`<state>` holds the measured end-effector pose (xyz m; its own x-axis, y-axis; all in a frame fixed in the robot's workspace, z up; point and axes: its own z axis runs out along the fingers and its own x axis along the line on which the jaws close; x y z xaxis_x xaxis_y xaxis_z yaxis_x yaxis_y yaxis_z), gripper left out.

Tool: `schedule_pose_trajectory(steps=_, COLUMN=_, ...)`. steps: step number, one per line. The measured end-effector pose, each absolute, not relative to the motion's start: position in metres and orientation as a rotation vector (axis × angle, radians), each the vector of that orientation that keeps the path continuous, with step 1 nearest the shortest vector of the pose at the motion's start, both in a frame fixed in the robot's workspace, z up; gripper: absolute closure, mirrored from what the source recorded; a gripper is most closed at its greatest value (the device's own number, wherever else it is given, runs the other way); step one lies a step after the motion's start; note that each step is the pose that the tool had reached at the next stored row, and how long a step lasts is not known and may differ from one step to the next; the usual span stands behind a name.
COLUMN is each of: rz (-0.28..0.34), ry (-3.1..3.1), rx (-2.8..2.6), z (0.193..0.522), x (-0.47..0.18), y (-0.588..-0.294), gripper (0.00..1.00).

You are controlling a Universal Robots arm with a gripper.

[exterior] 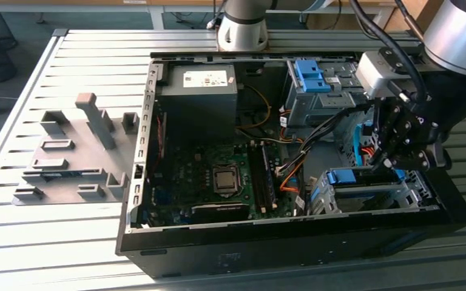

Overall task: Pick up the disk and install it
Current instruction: 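Insert the first disk wire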

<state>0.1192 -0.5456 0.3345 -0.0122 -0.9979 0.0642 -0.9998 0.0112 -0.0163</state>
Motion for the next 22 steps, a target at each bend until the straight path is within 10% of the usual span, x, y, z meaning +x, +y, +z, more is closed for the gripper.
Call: schedule_pose_trajectory(steps=22, rz=0.092, ry=-2.235, rx=2.165, z=0.3342, x=0.117, y=-0.5454, gripper=0.84)
